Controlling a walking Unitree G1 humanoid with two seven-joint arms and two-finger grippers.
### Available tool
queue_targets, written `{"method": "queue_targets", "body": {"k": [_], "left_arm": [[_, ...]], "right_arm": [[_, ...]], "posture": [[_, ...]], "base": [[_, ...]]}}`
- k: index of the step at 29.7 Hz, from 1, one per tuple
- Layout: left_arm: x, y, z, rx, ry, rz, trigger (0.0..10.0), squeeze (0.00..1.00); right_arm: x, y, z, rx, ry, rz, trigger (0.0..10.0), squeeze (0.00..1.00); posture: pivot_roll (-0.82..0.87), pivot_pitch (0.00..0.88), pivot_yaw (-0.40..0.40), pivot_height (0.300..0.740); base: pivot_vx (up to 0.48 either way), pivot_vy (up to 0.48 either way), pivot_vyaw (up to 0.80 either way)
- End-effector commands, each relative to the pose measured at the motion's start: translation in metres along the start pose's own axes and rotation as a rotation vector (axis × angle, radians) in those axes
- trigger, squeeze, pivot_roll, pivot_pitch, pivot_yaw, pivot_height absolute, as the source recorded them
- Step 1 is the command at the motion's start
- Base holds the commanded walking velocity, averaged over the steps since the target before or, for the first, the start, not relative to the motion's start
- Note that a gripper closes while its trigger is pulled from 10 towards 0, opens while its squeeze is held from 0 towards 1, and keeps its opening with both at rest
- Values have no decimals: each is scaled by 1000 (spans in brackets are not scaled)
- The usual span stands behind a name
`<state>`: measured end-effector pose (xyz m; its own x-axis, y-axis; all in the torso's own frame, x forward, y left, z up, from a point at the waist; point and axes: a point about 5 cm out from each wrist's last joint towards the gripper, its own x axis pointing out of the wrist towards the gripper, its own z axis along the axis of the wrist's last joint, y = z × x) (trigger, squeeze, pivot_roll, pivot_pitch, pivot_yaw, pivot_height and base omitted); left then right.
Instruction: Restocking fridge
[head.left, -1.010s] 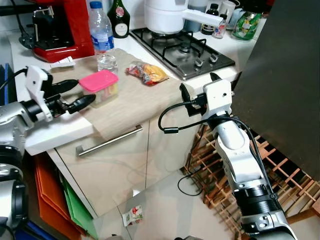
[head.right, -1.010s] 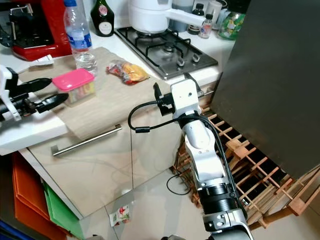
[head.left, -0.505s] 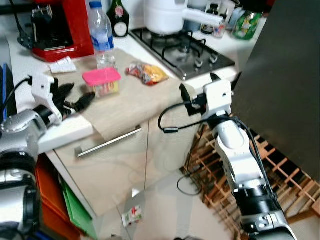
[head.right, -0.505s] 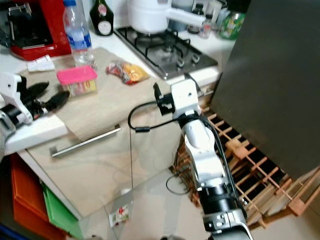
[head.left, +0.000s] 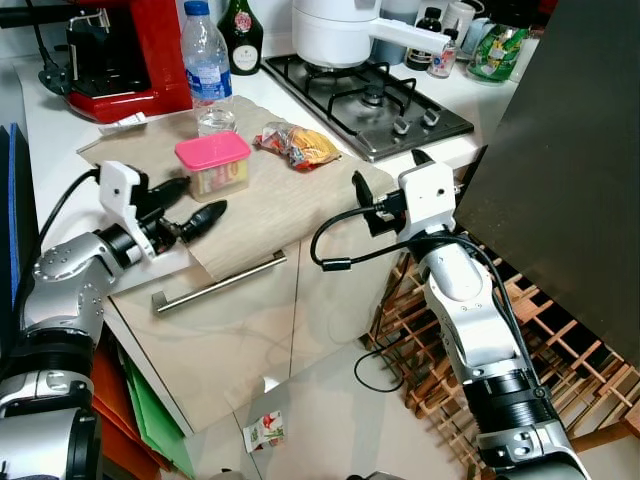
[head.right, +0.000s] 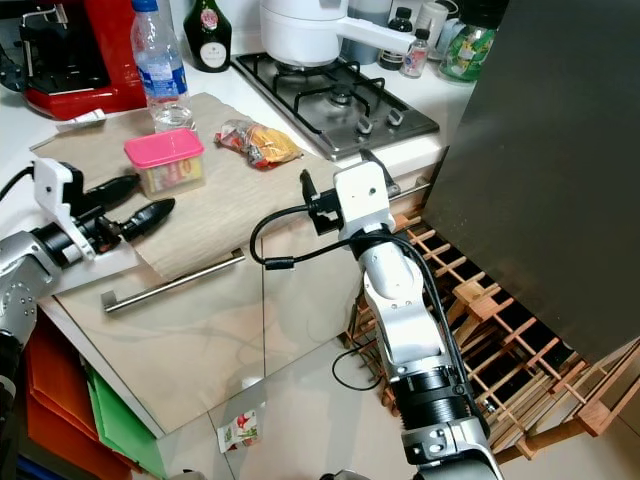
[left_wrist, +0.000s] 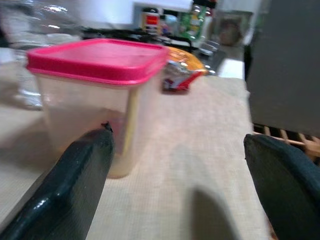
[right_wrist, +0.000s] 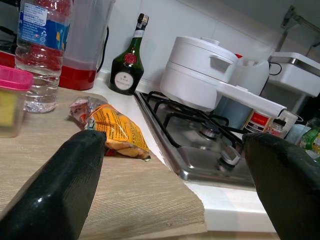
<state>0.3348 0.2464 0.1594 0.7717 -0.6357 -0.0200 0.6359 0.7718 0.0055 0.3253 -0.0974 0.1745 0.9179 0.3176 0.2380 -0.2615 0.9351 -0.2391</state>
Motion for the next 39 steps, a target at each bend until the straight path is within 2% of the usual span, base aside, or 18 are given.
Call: {"method": "queue_targets", "body": {"k": [1,7,10,15,19,20,21,22,25,29,31,35,36,39], "left_arm": [[8,-9,4,9,-1,-64,10000,0],[7,-28,13,24,-8,-184,10000,0],[6,-30,15,27,-11,-192,10000,0],[2,-25,23,60,-29,-85,10000,0],[-5,-8,40,28,-144,207,10000,0],[-5,-8,40,28,-144,207,10000,0],[-8,-14,51,23,-203,218,10000,0],[-9,-17,56,27,-218,217,10000,0],[-7,-20,61,41,-236,237,10000,0],[-5,-18,57,39,-225,278,10000,0],[1,-19,42,23,-177,289,10000,0],[8,-23,31,-3,-147,274,10000,0],[15,-24,21,-16,-110,276,10000,0],[22,-21,12,-16,-75,298,10000,0]], "right_arm": [[2,-5,5,3,-19,-17,10000,0],[-2,-7,4,2,-14,-28,10000,0],[-2,-7,4,2,-13,-28,10000,0],[-1,-6,4,2,-14,-23,10000,0],[0,-5,4,6,-14,-22,10000,0],[0,-5,4,6,-14,-22,10000,0],[0,-3,4,9,-14,-12,10000,0],[0,-3,4,11,-13,-6,10000,0],[3,1,4,15,-14,13,10000,0],[4,4,5,18,-18,23,10000,0],[4,6,5,24,-18,21,10000,0],[3,6,4,30,-16,14,10000,0],[3,6,3,33,-15,7,10000,0],[2,5,4,33,-17,3,10000,0]], "posture": [[-4,0,-49,740],[-9,0,-46,740],[-7,0,-48,740],[-4,0,-48,740],[7,0,-59,740],[7,0,-59,740],[16,0,-70,740],[23,0,-75,740],[33,0,-82,740],[39,0,-81,740],[39,0,-74,740],[37,0,-68,740],[31,0,-63,740],[25,0,-61,740]], "base": [[0,0,0],[0,0,0],[0,0,0],[0,0,0],[0,0,0],[0,0,0],[0,0,0],[0,0,0],[0,0,0],[0,0,0],[0,0,0],[0,0,0],[0,0,0],[0,0,0]]}}
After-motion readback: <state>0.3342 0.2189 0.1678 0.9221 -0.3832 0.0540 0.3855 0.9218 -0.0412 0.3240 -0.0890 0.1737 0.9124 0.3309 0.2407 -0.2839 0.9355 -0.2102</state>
